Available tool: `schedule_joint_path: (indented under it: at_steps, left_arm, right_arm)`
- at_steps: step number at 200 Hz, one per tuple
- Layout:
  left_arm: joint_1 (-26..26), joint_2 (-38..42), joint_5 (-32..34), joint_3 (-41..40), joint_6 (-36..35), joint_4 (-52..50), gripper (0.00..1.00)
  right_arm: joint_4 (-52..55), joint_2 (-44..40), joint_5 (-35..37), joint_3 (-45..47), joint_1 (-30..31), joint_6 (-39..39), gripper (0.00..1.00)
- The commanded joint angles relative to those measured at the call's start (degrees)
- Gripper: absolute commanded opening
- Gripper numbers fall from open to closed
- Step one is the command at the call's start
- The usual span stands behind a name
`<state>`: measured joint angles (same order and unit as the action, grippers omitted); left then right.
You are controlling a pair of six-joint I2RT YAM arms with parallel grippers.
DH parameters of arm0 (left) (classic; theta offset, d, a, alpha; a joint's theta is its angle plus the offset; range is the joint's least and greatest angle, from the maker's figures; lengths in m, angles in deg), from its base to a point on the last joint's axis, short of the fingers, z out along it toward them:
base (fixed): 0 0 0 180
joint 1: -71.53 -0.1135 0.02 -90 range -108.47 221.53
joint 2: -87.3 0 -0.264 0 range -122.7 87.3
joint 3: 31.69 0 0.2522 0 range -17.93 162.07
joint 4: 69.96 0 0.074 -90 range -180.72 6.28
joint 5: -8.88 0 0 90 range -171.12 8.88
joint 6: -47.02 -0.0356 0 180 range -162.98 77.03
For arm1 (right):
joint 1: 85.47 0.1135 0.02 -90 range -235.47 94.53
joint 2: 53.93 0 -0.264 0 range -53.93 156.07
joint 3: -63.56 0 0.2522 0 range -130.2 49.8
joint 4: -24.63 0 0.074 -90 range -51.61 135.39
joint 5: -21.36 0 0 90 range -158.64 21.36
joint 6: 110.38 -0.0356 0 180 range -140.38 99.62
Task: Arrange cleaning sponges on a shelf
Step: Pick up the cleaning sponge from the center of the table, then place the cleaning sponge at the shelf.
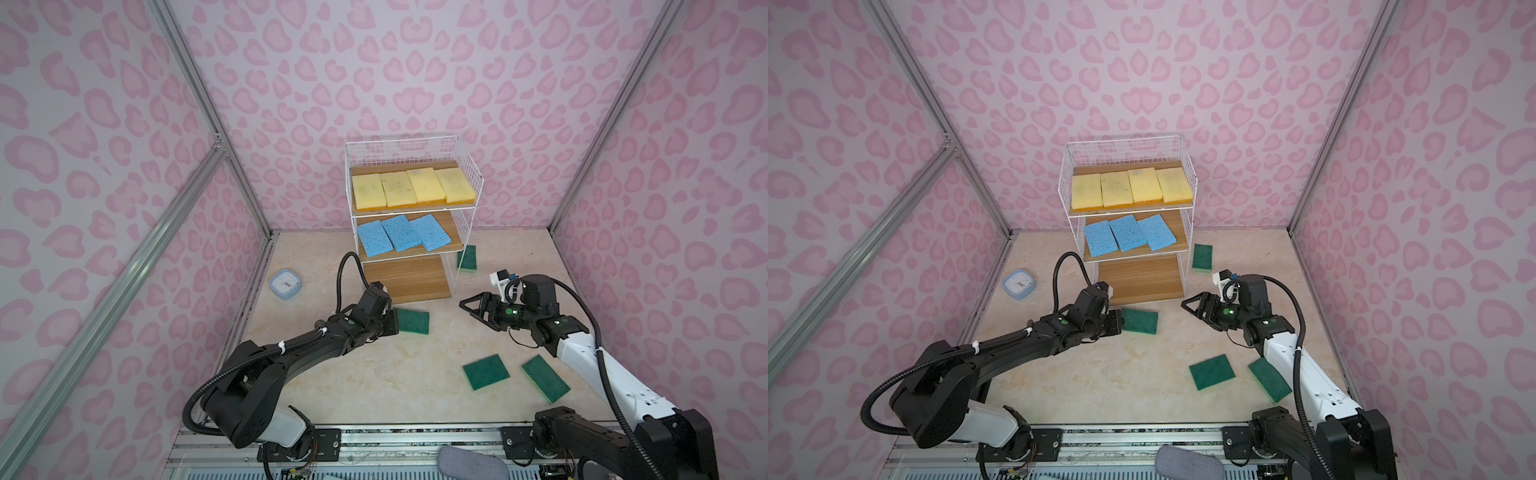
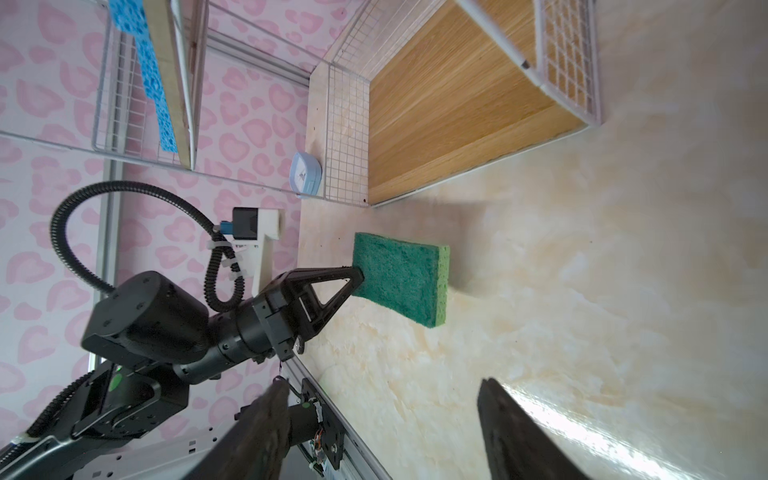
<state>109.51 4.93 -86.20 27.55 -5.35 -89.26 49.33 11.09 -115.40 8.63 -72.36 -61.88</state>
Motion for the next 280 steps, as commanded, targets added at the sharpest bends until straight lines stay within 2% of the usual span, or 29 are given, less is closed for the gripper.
schedule_joint_path:
  at_steps: [1,36,78,104,146,176,234,280]
  left_arm:
    - [0.0,4.1,-6.5,0.3,-6.1,-4.9,0.04]
    - [-1.1,9.7,-10.2,2.2,-10.0,-12.1,0.04]
    - [-5.8,15.0,-15.1,2.6,-9.9,-14.3,0.04]
    - [-7.3,16.0,-17.1,3.5,-10.6,-15.7,0.04]
    - [-7.7,16.6,-18.4,3.8,-10.9,-16.2,0.04]
    - [-8.4,16.6,-17.7,4.2,-10.9,-16.7,0.04]
    - [-8.9,14.7,-17.6,5.8,-10.3,-15.8,0.04]
    - [-9.1,14.0,-17.2,6.0,-9.7,-15.3,0.04]
  right_arm:
    - [-1.5,2.0,1.0,-1.4,3.1,2.4,0.71]
    - [-2.4,6.3,0.8,-4.6,8.0,3.9,0.58]
    - [-4.5,11.6,2.0,-8.4,13.2,3.4,0.62]
    - [-5.1,14.5,1.9,-11.0,15.7,3.5,0.59]
    - [-8.3,18.2,-0.6,-12.1,16.4,1.7,0.43]
    - [-9.7,19.1,-2.1,-12.4,16.5,1.1,0.36]
    - [-9.8,19.4,-4.2,-12.1,17.3,1.4,0.09]
    - [-11.4,19.6,-3.6,-10.7,17.4,0.3,0.02]
